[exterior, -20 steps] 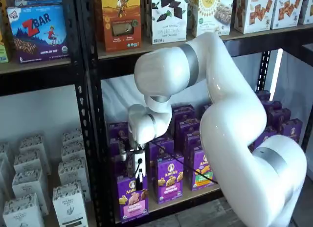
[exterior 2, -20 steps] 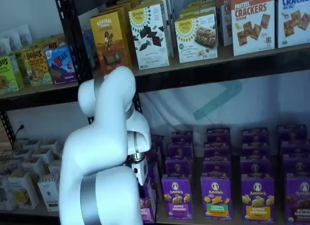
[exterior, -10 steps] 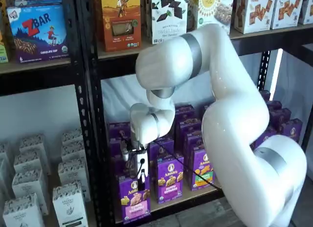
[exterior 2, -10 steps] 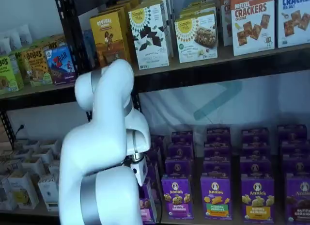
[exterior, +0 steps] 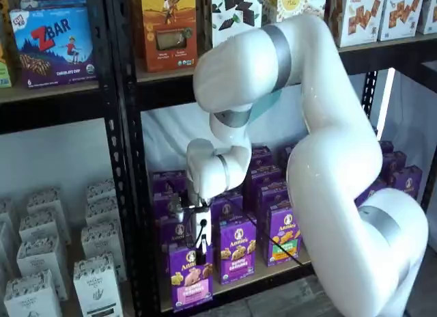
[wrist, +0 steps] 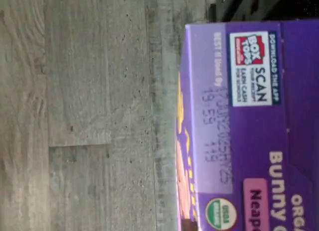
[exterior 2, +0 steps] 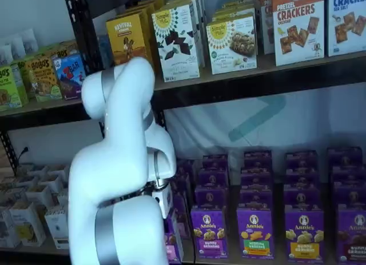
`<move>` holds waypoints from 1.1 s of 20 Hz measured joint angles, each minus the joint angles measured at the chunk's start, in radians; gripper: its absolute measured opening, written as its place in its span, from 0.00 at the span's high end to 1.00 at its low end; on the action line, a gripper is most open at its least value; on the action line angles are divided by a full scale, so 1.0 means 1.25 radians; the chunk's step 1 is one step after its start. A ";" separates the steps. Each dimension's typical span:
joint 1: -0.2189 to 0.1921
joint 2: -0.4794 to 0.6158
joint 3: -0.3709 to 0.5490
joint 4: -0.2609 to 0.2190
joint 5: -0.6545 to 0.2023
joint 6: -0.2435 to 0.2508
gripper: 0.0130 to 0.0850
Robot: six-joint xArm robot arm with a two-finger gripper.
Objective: Pick up the purple box with a pink patch in the middle, on the bottom shelf, the first box from the left
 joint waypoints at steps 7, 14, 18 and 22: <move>-0.005 -0.089 0.112 -0.012 -0.032 0.005 0.78; -0.009 -0.164 0.204 -0.014 -0.046 0.003 0.78; -0.011 -0.201 0.246 -0.012 -0.052 -0.001 0.78; -0.016 -0.232 0.281 -0.019 -0.058 0.000 0.78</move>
